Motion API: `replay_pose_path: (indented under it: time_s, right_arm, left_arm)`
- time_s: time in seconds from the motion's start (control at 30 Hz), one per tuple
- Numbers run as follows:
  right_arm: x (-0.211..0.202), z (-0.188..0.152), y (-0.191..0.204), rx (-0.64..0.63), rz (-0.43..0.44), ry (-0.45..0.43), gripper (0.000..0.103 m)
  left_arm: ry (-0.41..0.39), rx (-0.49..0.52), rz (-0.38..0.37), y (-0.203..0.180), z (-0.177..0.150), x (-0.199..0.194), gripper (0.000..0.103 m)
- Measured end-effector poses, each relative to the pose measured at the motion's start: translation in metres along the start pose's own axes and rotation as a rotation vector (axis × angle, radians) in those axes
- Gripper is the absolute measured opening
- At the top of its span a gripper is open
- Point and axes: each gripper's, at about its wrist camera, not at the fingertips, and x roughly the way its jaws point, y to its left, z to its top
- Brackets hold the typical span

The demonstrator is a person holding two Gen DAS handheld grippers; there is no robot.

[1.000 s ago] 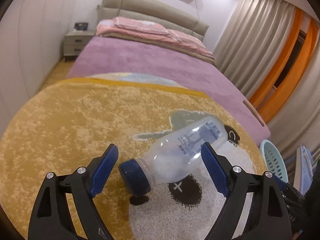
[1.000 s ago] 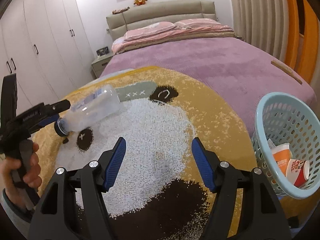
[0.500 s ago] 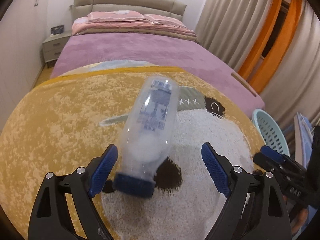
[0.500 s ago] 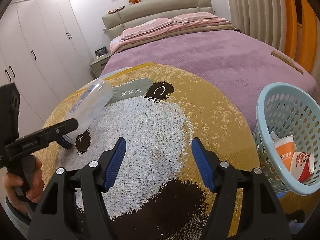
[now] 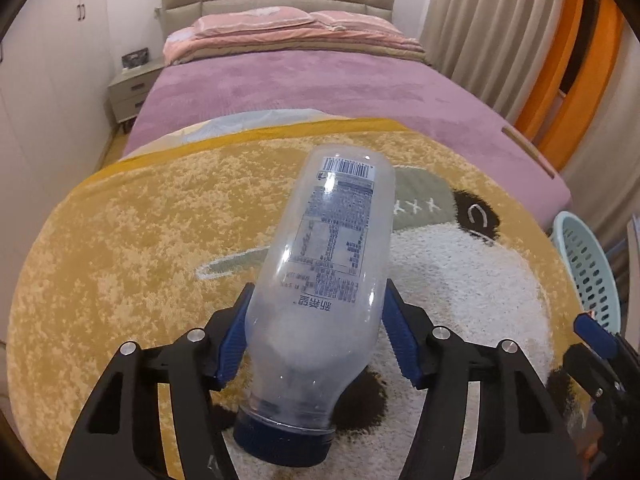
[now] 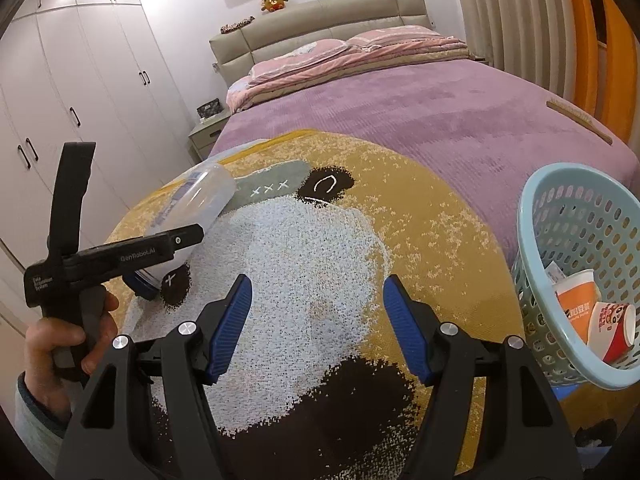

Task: Collect trash
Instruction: 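Carry the bottle over the blue basket and open the left tool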

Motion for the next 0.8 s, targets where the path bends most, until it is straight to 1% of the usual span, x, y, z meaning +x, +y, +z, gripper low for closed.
replay_pose_path:
  time_s: [0.1,0.27,0.33,0.43,0.6,0.7,0.8]
  right_arm:
    - [-0.004,0.001,-0.004,0.019,-0.008,-0.018,0.065]
    - [-0.013,0.001,-0.017,0.066,-0.013,-0.028,0.065]
    - [-0.019,0.0,-0.025,0.072,-0.046,-0.03,0.065]
    - [-0.03,0.0,-0.038,0.09,-0.071,-0.045,0.065]
    - [-0.059,0.005,-0.064,0.115,-0.142,-0.093,0.065]
    - [-0.077,0.006,-0.08,0.135,-0.185,-0.128,0.068]
    - [-0.096,0.006,-0.097,0.154,-0.235,-0.162,0.068]
  left_arm:
    - [-0.027,0.003,-0.019,-0.005,-0.005,-0.01,0.059]
    - [-0.084,0.037,-0.069,-0.026,-0.01,-0.036,0.059]
    - [-0.111,0.051,-0.095,-0.041,-0.01,-0.046,0.059]
    - [-0.136,0.07,-0.14,-0.063,-0.007,-0.057,0.059]
    - [-0.151,0.125,-0.203,-0.104,-0.006,-0.067,0.059]
    - [-0.158,0.155,-0.245,-0.132,-0.007,-0.069,0.059]
    - [-0.161,0.189,-0.282,-0.159,-0.007,-0.069,0.059]
